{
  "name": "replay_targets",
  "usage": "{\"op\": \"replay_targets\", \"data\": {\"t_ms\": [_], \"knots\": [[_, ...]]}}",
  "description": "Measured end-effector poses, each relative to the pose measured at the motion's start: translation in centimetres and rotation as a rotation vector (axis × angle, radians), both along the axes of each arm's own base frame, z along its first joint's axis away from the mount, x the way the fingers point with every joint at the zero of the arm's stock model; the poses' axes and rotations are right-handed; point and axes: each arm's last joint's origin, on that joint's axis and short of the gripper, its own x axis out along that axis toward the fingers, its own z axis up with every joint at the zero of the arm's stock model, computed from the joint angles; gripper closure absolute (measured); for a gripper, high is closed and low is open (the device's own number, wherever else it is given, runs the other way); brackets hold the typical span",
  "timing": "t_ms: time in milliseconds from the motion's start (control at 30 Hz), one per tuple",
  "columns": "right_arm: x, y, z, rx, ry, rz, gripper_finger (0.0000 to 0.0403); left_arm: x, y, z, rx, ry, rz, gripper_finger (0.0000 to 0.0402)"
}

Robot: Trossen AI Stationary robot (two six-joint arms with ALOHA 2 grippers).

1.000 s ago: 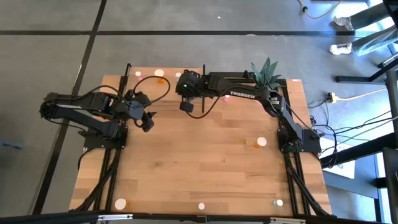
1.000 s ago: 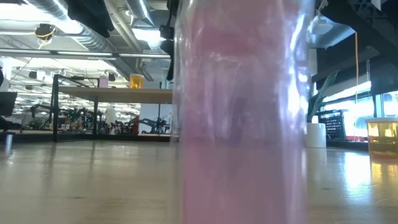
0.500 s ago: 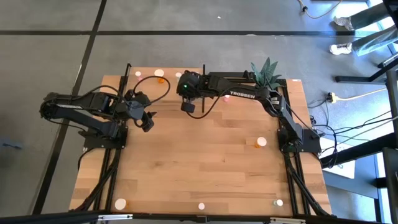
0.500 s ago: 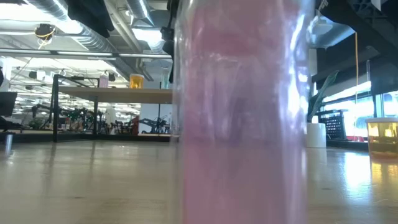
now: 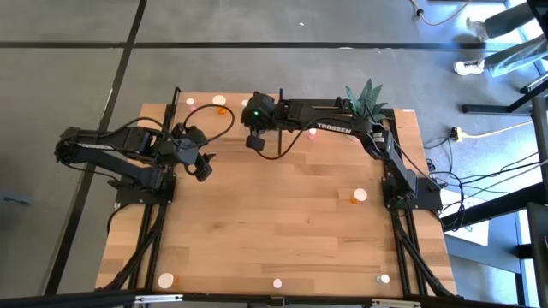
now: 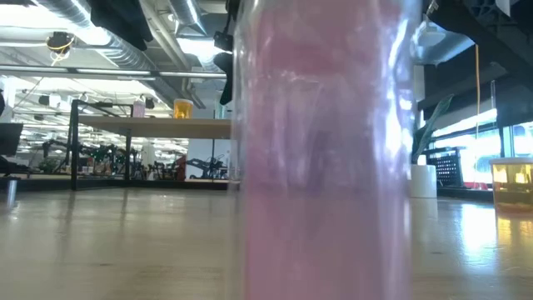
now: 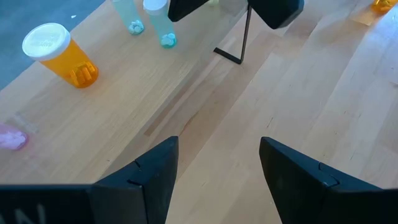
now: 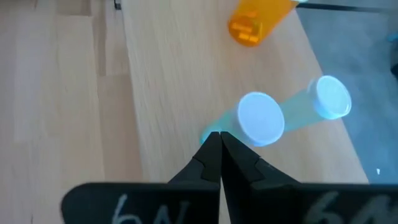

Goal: Pick and place medicine bottles onto shelf by color
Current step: Put the left blue pill bottle on the shelf aligned with the other blue pill bottle, then put the bottom orange pill bottle on the shelf aligned with the other orange pill bottle

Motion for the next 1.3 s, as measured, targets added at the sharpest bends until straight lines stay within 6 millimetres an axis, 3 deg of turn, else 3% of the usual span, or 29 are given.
{"op": "replay_targets", "data": {"t_ms": [233,333,567,867,1100,1300], "knots": [[-0.3,0.1,0.2,0.003,0.016,0.002,0.0399,-0.1,0.0,0.0,0.001,0.007,0.000,0.0184],[-0.6,0.8,1.6,-0.001,0.007,0.013,0.0399,-0.1,0.0,-0.1,0.002,0.020,0.000,0.0184],[-1.5,3.9,5.8,0.002,0.000,0.069,0.0399,-0.3,0.0,-0.2,-0.002,0.039,-0.004,0.0184],[-3.6,8.5,9.6,0.027,-0.046,0.135,0.0399,-1.1,-0.3,-0.8,-0.130,0.147,-0.070,0.0184],[-6.0,11.8,12.0,0.156,-0.065,0.218,0.0399,-1.8,-0.7,-1.3,-0.257,0.243,-0.132,0.0184],[-8.7,13.9,12.3,0.271,0.055,0.145,0.0399,-2.2,-0.7,-1.4,-0.268,0.283,-0.137,0.0184]]}}
